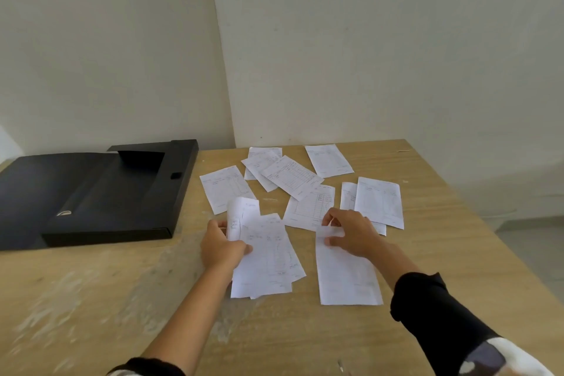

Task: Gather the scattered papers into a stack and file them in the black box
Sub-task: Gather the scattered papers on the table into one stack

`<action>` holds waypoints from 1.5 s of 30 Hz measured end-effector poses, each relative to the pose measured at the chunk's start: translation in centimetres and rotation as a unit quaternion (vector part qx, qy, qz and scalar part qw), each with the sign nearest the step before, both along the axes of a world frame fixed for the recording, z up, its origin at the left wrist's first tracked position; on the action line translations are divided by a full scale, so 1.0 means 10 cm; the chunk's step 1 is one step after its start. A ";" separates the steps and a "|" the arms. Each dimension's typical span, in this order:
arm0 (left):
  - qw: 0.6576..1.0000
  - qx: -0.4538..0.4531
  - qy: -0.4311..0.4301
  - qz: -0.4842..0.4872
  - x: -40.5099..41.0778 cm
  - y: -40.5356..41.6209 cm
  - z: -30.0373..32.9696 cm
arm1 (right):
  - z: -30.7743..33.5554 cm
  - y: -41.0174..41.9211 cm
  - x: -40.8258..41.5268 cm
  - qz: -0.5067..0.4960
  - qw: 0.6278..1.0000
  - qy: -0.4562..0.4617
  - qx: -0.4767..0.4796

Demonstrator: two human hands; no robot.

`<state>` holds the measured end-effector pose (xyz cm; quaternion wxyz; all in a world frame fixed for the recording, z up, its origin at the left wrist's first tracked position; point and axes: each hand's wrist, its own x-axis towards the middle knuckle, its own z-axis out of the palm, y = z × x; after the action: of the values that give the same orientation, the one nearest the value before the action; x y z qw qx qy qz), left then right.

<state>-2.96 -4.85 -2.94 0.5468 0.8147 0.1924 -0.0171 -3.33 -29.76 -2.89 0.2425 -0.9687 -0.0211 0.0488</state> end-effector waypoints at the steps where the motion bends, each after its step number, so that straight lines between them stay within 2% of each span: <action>1: 1.000 -0.026 -0.011 -0.007 -0.01 0.02 0.00 | 0.04 0.04 0.02 0.003 0.998 -0.006 0.055; 4: 0.994 -0.090 -0.045 -0.044 0.00 0.05 0.06 | 0.19 0.24 0.16 0.035 0.987 -0.033 0.154; 9: 0.981 -0.166 -0.042 -0.087 0.00 -0.01 0.15 | 0.24 0.56 0.43 0.029 0.982 -0.069 0.173; 17: 0.984 -0.148 -0.042 -0.091 0.13 -0.10 0.05 | 0.09 0.53 0.53 -0.061 0.953 -0.080 0.285; 19: 0.985 -0.144 -0.041 -0.089 0.22 -0.11 0.05 | 0.06 0.34 0.54 -0.098 0.958 -0.110 0.245; 21: 0.987 -0.130 -0.049 -0.081 0.33 -0.11 0.06 | 0.01 0.10 0.53 -0.150 0.971 -0.127 0.138; 24: 0.985 -0.149 -0.038 -0.073 0.50 -0.20 0.01 | -0.15 -0.17 0.48 -0.216 0.974 -0.072 -0.020; 25: 0.984 -0.159 -0.027 -0.075 0.55 -0.26 -0.02 | -0.20 -0.20 0.45 -0.227 0.972 -0.054 -0.037; 27: 0.984 -0.158 -0.012 -0.087 0.61 -0.43 -0.06 | -0.26 -0.18 0.43 -0.222 0.974 -0.047 -0.013; 30: 0.989 -0.099 -0.033 -0.107 0.66 -0.71 -0.11 | -0.22 -0.10 0.46 -0.187 0.975 -0.075 0.089; 32: 0.990 -0.021 -0.064 -0.127 0.69 -0.87 -0.15 | -0.16 -0.15 0.51 -0.194 0.968 -0.108 0.113; 35: 0.974 0.132 -0.092 -0.162 0.70 -1.02 -0.22 | -0.17 -0.34 0.53 -0.264 0.957 -0.111 0.047; 37: 0.964 0.186 -0.079 -0.171 0.68 -1.10 -0.22 | -0.23 -0.43 0.51 -0.297 0.952 -0.053 -0.045; 39: 0.961 0.205 -0.065 -0.174 0.67 -1.15 -0.20 | -0.24 -0.40 0.49 -0.307 0.950 -0.014 -0.051; 45: 0.973 0.167 -0.015 -0.161 0.71 -1.21 -0.10 | -0.20 -0.27 0.46 -0.291 0.956 -0.031 -0.009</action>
<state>4.18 -16.96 -3.96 0.3963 0.9147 0.0510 -0.0605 1.28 -32.44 -4.90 0.2370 -0.9361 0.2544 -0.0535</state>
